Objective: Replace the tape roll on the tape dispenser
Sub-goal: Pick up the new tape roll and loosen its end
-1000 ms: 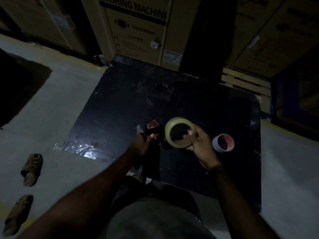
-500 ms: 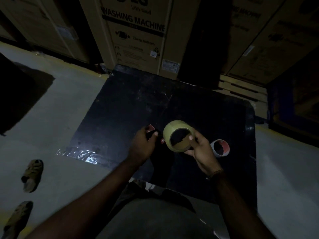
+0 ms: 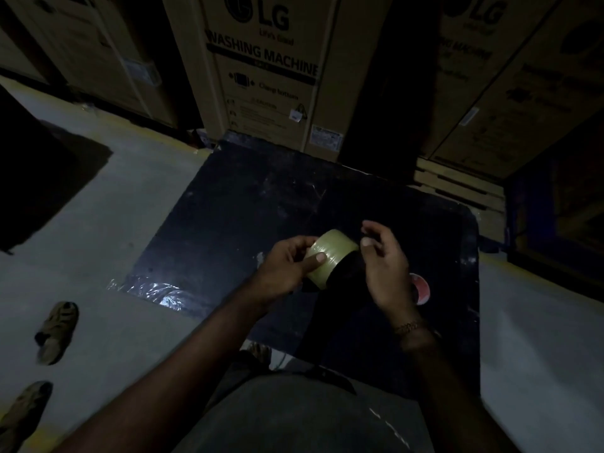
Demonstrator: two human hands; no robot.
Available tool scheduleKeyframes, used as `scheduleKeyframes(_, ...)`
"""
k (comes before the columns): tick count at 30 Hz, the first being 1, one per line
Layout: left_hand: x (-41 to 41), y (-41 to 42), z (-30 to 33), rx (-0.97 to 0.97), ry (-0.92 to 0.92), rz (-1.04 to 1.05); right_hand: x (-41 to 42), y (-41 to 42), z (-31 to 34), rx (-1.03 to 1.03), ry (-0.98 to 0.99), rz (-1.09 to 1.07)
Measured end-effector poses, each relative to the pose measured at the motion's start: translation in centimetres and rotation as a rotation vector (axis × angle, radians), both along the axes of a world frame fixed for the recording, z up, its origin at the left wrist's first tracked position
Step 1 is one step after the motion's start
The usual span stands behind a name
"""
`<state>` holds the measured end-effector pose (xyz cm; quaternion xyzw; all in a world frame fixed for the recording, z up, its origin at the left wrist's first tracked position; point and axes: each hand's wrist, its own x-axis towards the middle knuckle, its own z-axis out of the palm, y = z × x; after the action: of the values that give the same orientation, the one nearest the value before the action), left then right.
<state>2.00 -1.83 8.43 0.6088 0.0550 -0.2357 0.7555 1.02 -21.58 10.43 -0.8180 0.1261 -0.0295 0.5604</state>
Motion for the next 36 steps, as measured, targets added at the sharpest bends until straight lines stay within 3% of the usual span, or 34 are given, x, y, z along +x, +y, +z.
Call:
scheduleKeyframes(3,-0.5,-0.2,-0.1,0.073,-0.038,0.028,0.0,0.1,2.1,-0.253,-0.221,0.191)
scheduleKeyframes(6,-0.6,-0.3,-0.1,0.105,-0.090,0.046,0.3,0.2,2.9,-0.416,-0.253,0.323)
scheduleKeyframes(23,-1.0,-0.6,0.3,0.191,-0.132,0.080,0.7,1.2,1.6,-0.662,-0.330,0.395)
scheduleKeyframes(36,-0.5,-1.2,1.4,0.158,-0.028,0.019,1.3,1.6,1.6,-0.420,-0.178,0.218)
